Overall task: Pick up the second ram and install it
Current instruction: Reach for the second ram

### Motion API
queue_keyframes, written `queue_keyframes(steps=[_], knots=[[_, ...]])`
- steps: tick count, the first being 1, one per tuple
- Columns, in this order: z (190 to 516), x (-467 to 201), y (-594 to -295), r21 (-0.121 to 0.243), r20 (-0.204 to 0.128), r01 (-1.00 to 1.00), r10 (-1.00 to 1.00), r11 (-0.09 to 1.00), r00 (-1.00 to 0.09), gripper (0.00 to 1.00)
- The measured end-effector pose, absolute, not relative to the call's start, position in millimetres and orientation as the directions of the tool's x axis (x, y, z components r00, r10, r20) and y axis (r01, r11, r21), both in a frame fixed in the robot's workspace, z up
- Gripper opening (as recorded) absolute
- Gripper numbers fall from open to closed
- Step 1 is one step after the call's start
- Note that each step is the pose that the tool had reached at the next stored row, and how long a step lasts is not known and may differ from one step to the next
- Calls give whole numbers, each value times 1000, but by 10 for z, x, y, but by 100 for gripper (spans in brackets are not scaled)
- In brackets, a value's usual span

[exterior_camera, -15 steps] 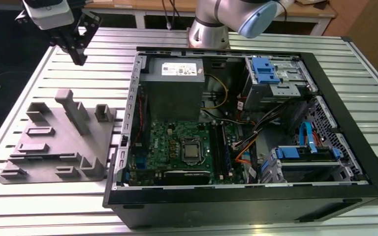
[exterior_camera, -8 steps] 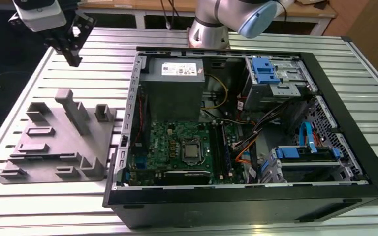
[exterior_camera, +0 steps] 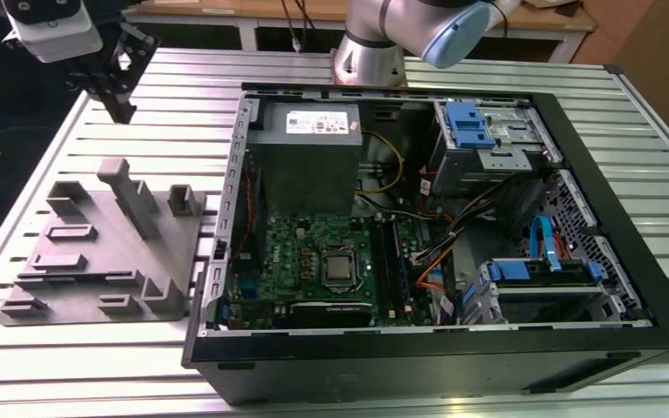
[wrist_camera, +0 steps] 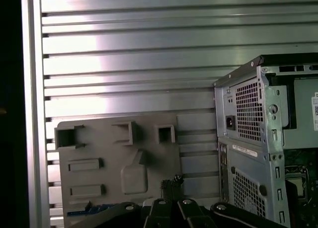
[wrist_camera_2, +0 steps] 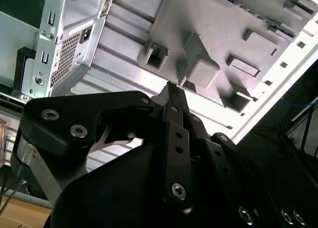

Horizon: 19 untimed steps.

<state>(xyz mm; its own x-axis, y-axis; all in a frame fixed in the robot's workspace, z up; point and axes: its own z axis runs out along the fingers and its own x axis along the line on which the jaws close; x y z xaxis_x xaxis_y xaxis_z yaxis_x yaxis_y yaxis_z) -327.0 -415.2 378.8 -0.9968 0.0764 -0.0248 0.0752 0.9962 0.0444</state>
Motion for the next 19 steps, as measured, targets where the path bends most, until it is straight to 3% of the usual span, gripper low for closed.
queue_keyframes(steps=[19], knots=[[3694, -3510, -4282, 44, -25, 75, 76, 996, -997, 7]])
